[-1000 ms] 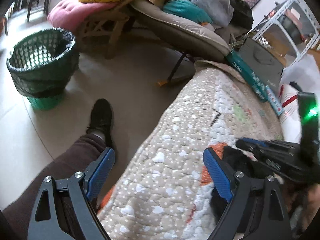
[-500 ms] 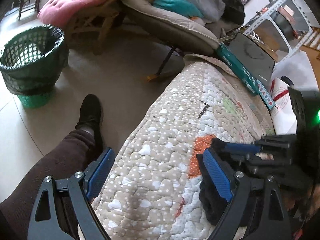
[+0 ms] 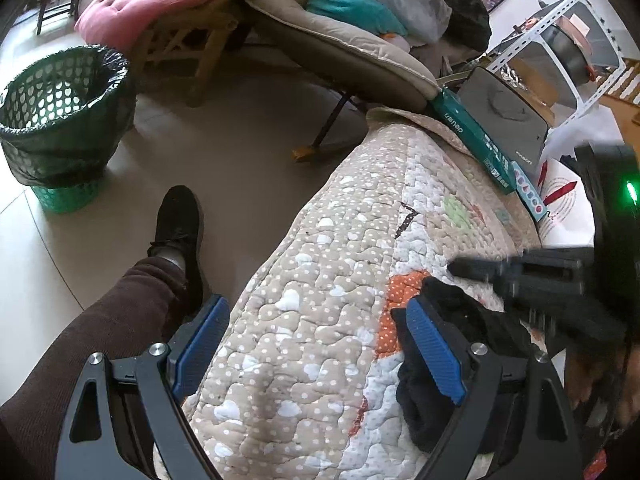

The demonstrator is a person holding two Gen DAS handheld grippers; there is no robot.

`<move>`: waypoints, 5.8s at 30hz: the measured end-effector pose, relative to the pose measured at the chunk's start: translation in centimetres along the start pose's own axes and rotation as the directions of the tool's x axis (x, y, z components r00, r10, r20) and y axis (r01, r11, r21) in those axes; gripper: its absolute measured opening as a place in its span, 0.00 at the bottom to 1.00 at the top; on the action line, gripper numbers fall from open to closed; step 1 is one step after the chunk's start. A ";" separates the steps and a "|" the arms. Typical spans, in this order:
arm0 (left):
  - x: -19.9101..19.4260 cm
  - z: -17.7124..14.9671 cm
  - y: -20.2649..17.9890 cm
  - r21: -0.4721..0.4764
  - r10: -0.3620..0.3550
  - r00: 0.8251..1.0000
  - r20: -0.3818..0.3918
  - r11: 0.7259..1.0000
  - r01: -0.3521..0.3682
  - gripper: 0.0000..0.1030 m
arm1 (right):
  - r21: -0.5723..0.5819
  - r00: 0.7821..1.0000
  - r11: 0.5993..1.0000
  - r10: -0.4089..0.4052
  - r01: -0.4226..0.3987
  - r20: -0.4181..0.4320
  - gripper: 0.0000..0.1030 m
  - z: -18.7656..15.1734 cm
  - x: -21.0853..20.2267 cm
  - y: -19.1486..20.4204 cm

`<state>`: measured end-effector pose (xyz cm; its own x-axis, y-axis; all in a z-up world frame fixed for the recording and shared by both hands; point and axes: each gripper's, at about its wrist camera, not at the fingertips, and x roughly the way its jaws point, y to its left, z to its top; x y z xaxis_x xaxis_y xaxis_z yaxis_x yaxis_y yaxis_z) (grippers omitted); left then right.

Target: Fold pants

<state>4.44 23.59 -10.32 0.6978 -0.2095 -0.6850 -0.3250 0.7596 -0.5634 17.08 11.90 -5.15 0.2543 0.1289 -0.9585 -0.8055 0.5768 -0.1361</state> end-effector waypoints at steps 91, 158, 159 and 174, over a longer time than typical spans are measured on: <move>6.4 -14.3 -29.3 0.477 -0.105 0.870 -0.481 0.801 0.360 0.49 | 0.617 0.993 0.779 0.062 -0.112 0.103 0.45 -26.8 -6.5 -19.6; 5.7 -14.2 -23.1 0.389 -0.073 0.902 -0.426 0.885 0.255 0.12 | 0.508 0.992 0.854 0.129 -0.111 0.000 0.10 -14.3 -0.2 -14.3; 5.4 -13.9 -22.7 0.379 -0.082 0.902 -0.424 0.889 0.259 0.11 | 0.511 0.992 0.853 0.126 -0.111 0.004 0.10 -13.9 -0.4 -14.1; 1.1 -6.6 -13.0 0.257 -0.051 0.925 -0.377 0.953 0.157 0.35 | 0.516 0.985 0.840 0.154 -0.171 0.075 0.30 -7.3 0.2 -11.6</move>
<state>5.16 9.42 -6.79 0.4211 -0.4647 -0.7789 -0.0359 0.8496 -0.5263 22.58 -0.69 -5.58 0.1660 0.2762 -0.9467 -0.4438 0.8782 0.1784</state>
